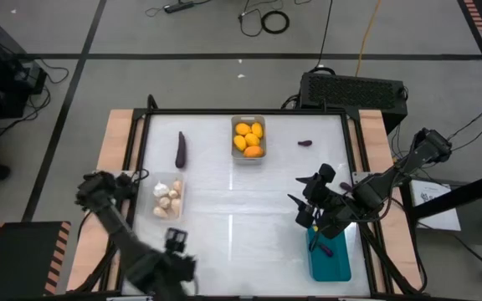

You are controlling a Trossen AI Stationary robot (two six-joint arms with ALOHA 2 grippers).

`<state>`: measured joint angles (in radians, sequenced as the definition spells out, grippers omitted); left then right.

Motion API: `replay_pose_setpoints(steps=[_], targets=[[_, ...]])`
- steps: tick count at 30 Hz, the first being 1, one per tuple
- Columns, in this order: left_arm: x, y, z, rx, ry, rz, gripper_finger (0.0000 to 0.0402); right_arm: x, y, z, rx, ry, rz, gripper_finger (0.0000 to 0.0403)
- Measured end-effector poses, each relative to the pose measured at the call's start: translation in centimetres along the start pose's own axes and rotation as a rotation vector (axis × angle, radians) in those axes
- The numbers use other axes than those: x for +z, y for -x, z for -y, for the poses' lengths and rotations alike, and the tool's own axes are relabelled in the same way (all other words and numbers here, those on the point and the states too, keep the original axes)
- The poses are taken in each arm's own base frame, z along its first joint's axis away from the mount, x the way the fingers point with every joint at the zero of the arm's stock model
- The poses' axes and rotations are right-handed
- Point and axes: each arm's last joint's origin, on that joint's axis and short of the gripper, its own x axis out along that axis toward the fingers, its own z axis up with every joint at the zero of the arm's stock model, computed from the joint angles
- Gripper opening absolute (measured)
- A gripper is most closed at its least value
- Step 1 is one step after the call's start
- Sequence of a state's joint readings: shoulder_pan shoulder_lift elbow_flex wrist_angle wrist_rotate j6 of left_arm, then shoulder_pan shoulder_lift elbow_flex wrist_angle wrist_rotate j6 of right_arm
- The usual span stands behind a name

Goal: Sort produce into baskets
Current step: Put the eggplant into the blue bin

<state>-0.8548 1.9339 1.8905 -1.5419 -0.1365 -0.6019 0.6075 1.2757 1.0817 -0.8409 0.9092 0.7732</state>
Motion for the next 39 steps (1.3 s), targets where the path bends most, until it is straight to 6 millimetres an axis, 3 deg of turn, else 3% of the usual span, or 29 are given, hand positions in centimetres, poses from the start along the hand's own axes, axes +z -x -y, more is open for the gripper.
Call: replay_pose_setpoints(steps=[2,6,11,15,23,32,39], targets=[[-1.5,-0.6,1.8,0.025,-0.018,0.003,0.0249,0.0,-0.1,-0.1,-0.001,0.006,-0.001,0.0251],[-3.7,-3.8,4.5,0.07,-0.114,-0.043,0.0249,0.0,-0.2,0.0,-0.007,0.011,-0.001,0.0251],[-6.0,-7.5,5.3,0.089,-0.166,-0.148,0.0249,0.4,-0.8,0.4,-0.033,0.038,0.001,0.0251],[-6.5,-9.4,5.5,0.051,-0.166,-0.176,0.0249,1.0,-1.5,0.7,-0.054,0.052,0.012,0.0251],[-6.8,-11.0,5.3,0.012,-0.317,-0.198,0.0249,1.8,-2.4,1.3,-0.083,0.057,0.022,0.0251],[-7.1,-13.2,5.5,-0.043,-0.374,-0.162,0.0249,1.8,-2.5,1.4,-0.086,0.057,0.021,0.0251],[-7.2,-13.7,4.9,-0.026,-0.409,-0.193,0.0248,1.8,-2.5,1.4,-0.085,0.057,0.021,0.0251]])
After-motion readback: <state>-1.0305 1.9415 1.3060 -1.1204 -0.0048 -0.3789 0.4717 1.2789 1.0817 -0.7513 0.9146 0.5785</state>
